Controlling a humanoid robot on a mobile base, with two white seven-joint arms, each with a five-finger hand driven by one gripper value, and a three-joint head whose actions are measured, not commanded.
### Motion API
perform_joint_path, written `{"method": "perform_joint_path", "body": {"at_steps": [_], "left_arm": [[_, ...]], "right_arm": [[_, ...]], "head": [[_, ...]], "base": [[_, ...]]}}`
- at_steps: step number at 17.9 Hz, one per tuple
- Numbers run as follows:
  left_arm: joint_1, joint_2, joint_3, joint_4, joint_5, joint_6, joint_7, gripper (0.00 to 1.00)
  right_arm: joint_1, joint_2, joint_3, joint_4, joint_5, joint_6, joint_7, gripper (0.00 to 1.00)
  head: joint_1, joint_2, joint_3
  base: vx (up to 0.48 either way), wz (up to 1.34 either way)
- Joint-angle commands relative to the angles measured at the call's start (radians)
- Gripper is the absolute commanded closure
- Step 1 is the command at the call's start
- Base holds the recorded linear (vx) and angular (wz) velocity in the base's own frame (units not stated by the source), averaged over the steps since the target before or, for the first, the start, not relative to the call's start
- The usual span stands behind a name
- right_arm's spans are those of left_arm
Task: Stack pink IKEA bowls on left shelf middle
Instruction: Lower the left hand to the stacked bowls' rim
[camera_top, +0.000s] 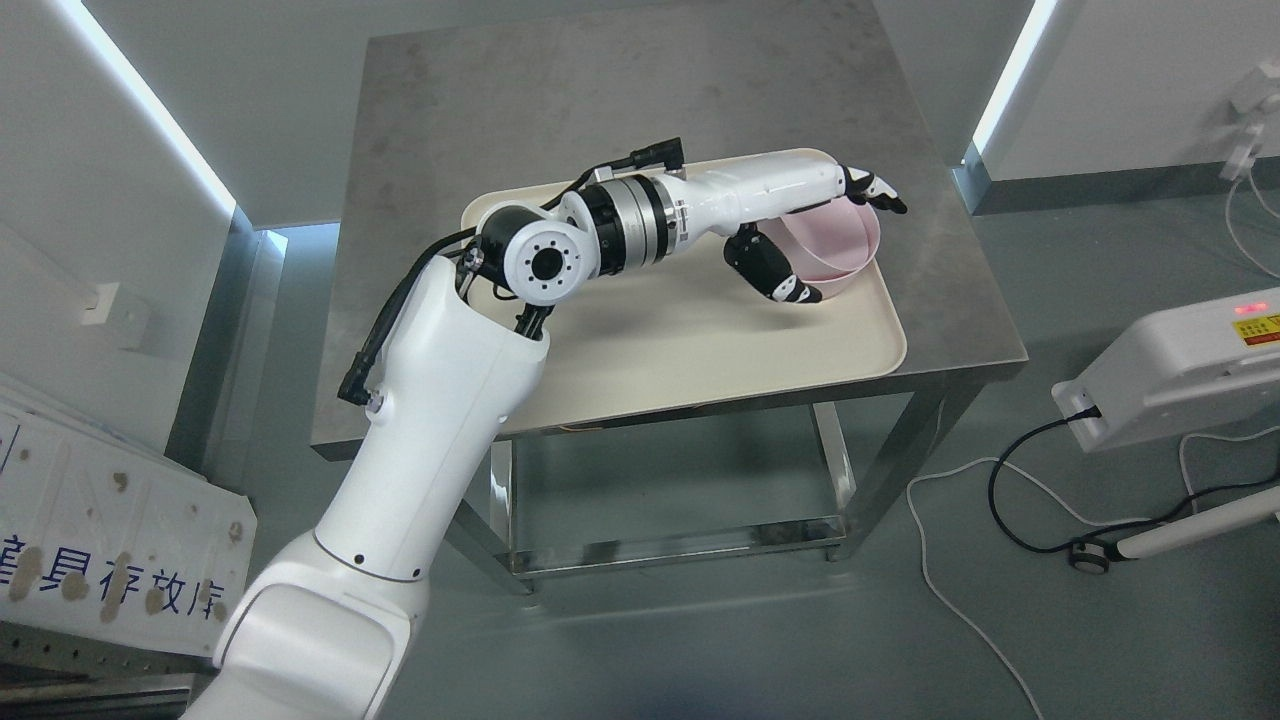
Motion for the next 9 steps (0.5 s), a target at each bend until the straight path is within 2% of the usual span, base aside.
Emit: {"method": "perform_joint_path", "body": {"at_steps": [1,9], "left_arm": [[0.085,0.017,0.053,-0.138,-0.124,0.011,-0.006,0.27],[0.116,0.017,0.055,-0.083,-0.195,0.022,0.032,0.27]], "right_arm": [[0.001,-0.017,0.000,0.000,0.000,-0.001,0.000,0.00],[0.000,-0.017,0.000,0.000,0.000,-0.001,0.000,0.00]], "head": [[0.0000,0.000,0.000],[0.0000,0.000,0.000]], "base": [[0.000,0.00],[0.000,0.00]]}}
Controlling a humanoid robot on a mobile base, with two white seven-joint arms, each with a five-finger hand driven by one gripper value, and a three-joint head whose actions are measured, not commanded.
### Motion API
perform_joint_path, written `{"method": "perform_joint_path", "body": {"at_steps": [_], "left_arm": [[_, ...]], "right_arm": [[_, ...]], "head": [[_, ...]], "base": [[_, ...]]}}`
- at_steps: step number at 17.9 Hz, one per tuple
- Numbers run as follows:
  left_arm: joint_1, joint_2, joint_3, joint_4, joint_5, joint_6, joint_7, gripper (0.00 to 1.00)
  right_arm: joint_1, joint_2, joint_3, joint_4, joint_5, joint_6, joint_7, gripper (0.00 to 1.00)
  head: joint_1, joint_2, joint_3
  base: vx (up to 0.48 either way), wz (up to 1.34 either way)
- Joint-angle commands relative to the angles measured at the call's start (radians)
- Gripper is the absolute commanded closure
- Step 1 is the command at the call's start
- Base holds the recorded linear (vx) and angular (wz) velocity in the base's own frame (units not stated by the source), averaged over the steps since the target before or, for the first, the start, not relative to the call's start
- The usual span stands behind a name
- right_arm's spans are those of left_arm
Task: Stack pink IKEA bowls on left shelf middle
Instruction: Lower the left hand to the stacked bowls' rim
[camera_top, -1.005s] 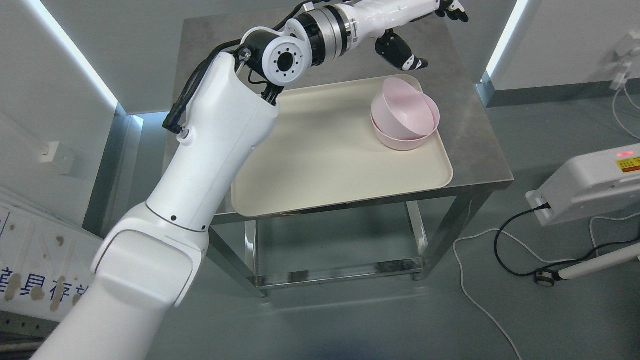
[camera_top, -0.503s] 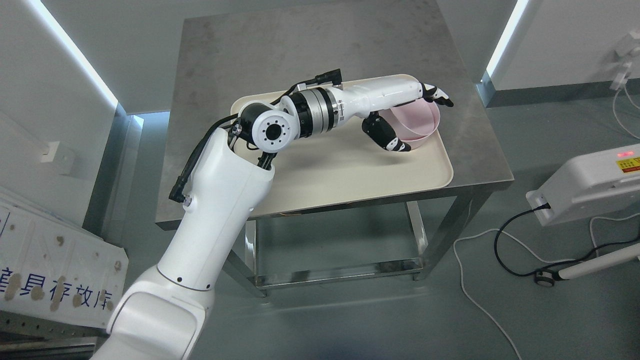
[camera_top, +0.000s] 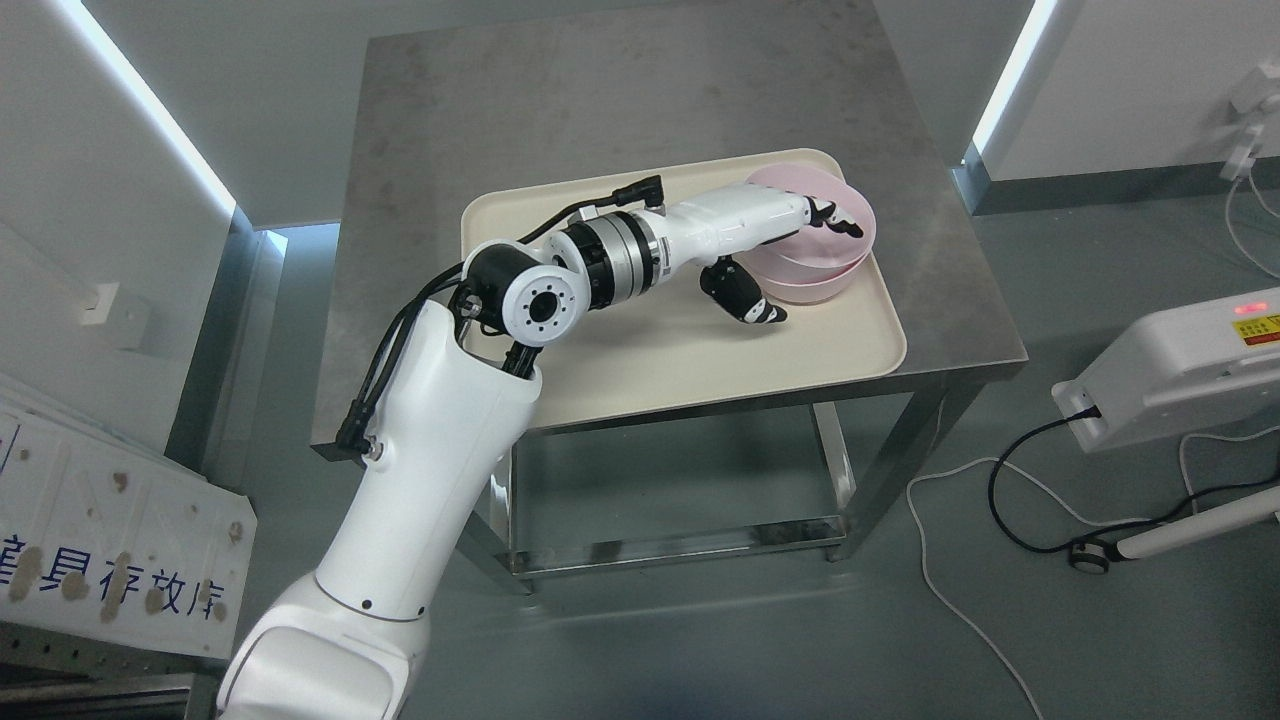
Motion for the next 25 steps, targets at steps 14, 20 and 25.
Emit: {"method": "perform_joint_path", "body": {"at_steps": [14,20,25], "left_arm": [[0.099,0.017,-0.030,-0.042,0.044,-0.044,0.106,0.23],[0.048,0.017,-0.015,-0.016,-0.045,-0.032,0.103,0.28],[0.039,0.017,-0.030,0.033,-0.104,-0.030,0.100,0.36]], "right_arm": [[0.000,-0.017,0.000,0.000,0.000,-0.004,0.000,0.00],[0.000,-0.017,0.000,0.000,0.000,-0.004,0.000,0.00],[0.000,-0.017,0.000,0.000,0.000,-0.004,0.000,0.00]], "head": [[0.0000,0.000,0.000],[0.0000,0.000,0.000],[0.0000,0.000,0.000]], "base": [[0.000,0.00],[0.000,0.00],[0.000,0.00]]}}
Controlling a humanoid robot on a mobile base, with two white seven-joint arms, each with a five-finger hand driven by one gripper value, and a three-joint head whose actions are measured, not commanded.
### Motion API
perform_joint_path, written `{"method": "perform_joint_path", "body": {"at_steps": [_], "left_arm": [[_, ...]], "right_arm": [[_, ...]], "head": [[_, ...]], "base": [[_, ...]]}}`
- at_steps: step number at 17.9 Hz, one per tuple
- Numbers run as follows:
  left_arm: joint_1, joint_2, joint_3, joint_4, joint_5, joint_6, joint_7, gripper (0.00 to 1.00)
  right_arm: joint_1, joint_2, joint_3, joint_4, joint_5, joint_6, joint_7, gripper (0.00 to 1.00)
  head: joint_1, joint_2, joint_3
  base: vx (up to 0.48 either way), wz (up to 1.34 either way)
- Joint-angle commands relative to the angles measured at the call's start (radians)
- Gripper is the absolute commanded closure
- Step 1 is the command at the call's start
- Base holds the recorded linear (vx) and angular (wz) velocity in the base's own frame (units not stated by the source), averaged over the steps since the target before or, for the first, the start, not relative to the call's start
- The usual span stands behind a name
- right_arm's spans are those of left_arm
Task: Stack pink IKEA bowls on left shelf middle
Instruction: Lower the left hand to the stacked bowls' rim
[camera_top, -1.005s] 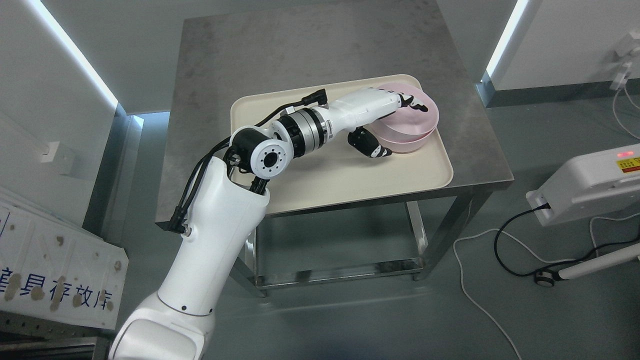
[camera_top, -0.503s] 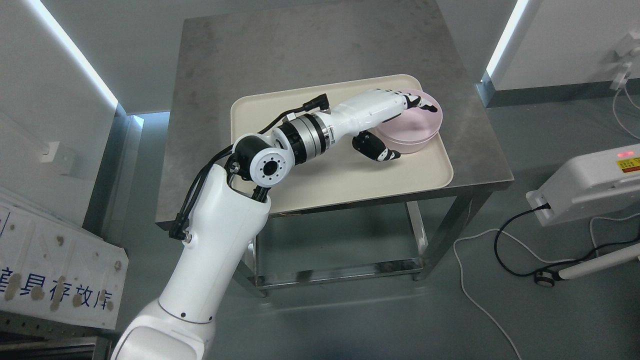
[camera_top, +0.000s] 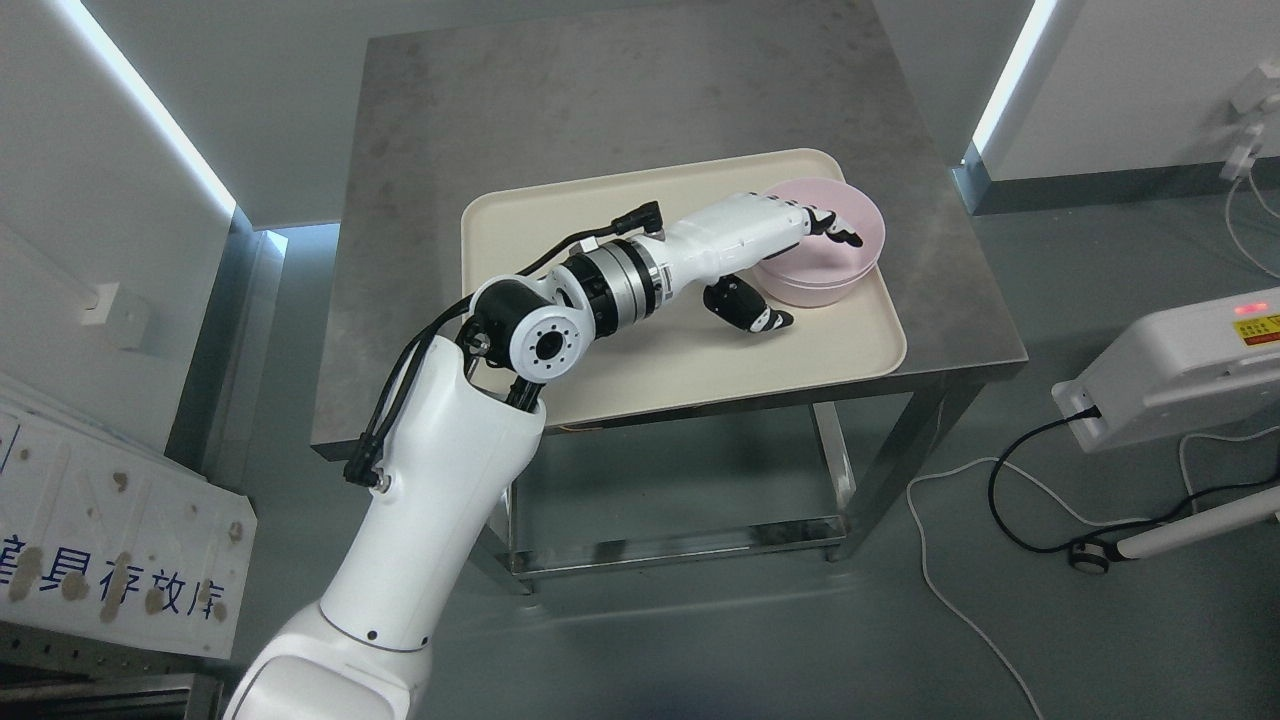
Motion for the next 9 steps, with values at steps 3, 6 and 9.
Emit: {"method": "perform_joint_path", "body": {"at_steps": [3,6,9], "left_arm": [[-0.014,0.017,-0.042,0.086,-0.069,-0.008,0.001,0.43],[-0.015,0.017,-0.035,0.113,-0.070,-0.063,0.004,0.62],[-0.015,0.017,0.014,0.142,-0.062,-0.109,0.007,0.90]], "right_arm": [[0.000,-0.017,0.000,0.000,0.000,0.000,0.000,0.00],[0.000,-0.017,0.000,0.000,0.000,0.000,0.000,0.00],[0.000,-0.017,0.000,0.000,0.000,0.000,0.000,0.00]], "head": [[0.0000,0.000,0.000],[0.0000,0.000,0.000],[0.0000,0.000,0.000]], "base": [[0.000,0.00],[0.000,0.00],[0.000,0.00]]}}
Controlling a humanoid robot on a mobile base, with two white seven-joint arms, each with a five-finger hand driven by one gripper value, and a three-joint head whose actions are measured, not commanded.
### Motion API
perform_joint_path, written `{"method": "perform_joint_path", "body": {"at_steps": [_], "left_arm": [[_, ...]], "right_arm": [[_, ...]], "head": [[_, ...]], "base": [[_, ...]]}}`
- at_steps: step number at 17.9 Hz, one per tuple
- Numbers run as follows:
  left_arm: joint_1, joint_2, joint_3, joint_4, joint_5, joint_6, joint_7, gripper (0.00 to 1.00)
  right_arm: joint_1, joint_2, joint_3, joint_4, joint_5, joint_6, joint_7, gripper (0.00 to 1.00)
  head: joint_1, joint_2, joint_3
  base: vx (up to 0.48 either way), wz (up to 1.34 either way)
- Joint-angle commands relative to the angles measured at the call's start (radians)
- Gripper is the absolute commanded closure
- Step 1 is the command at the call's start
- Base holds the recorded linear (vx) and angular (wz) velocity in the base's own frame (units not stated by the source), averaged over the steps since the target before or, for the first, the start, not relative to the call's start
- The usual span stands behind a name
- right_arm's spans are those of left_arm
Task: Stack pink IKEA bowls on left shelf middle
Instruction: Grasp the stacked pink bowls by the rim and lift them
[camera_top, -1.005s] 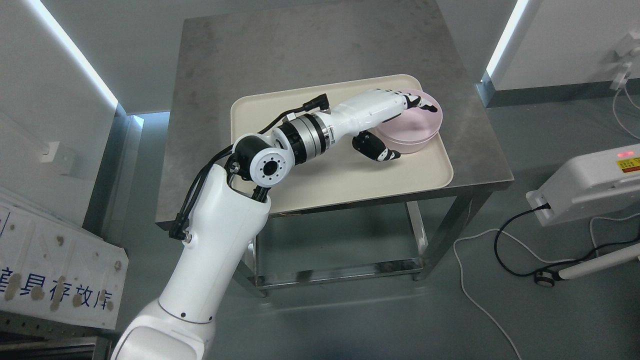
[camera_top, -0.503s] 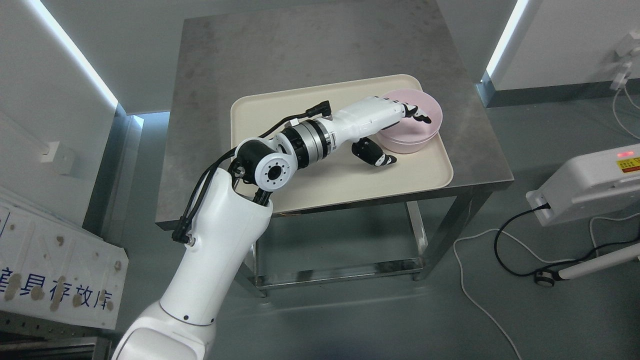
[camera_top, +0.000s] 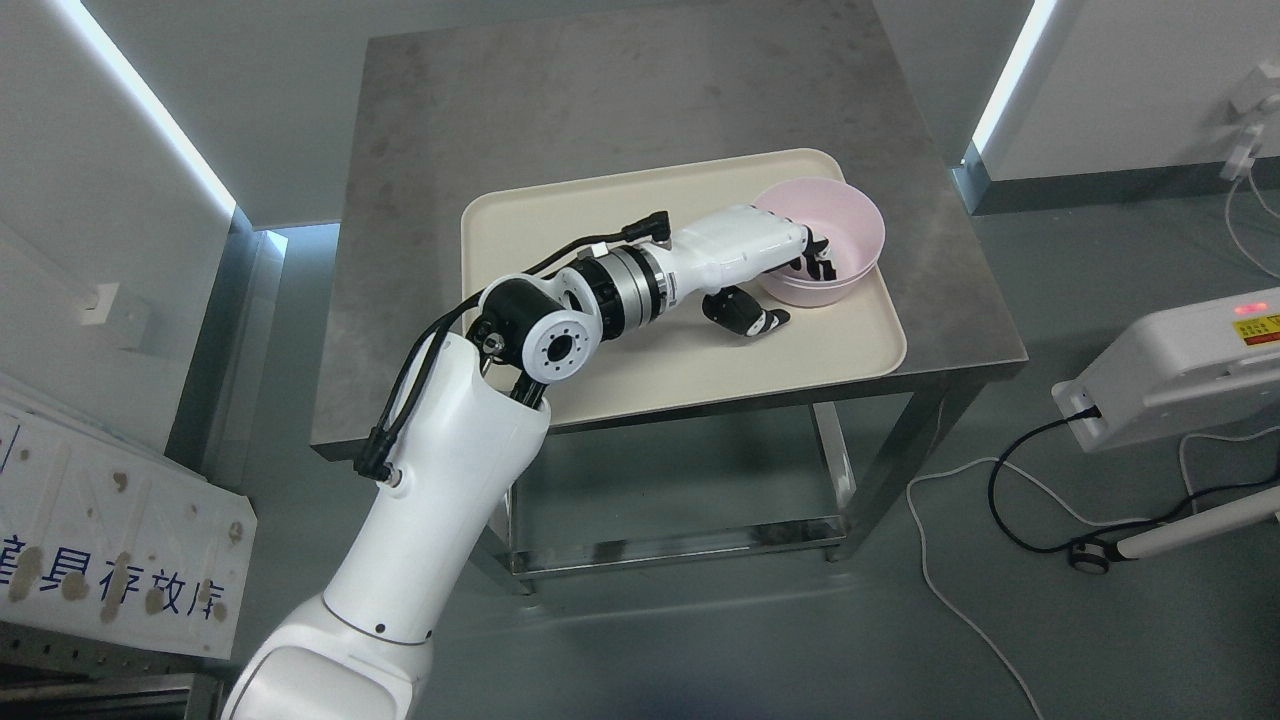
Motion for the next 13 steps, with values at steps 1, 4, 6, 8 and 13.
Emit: {"method": "perform_joint_path", "body": {"at_steps": [1,4,6,8,13], "left_arm": [[-0.004,0.018,0.041,0.084,-0.003,-0.049,0.010,0.94],[-0.007,0.018,0.087,0.083,0.011,-0.074,0.051,0.99],[-0.032,0.018,0.171,0.040,0.122,-0.123,0.056,1.00],[-0.032,0.018,0.208,-0.003,0.219,-0.181,0.022,1.00],[0.015,0.018,0.328,-0.120,0.299,-0.295,-0.108,0.99]], "right_arm": [[0.000,-0.017,0.000,0.000,0.000,0.000,0.000,0.00],[0.000,-0.017,0.000,0.000,0.000,0.000,0.000,0.00],[0.000,-0.017,0.000,0.000,0.000,0.000,0.000,0.00],[0.001,-0.017,0.000,0.000,0.000,0.000,0.000,0.00],[0.000,-0.017,0.000,0.000,0.000,0.000,0.000,0.00]], "head": [[0.0000,0.000,0.000],[0.0000,0.000,0.000],[0.0000,0.000,0.000],[0.0000,0.000,0.000],[0.0000,0.000,0.000]], "base": [[0.000,0.00],[0.000,0.00],[0.000,0.00],[0.000,0.00],[0.000,0.00]]}}
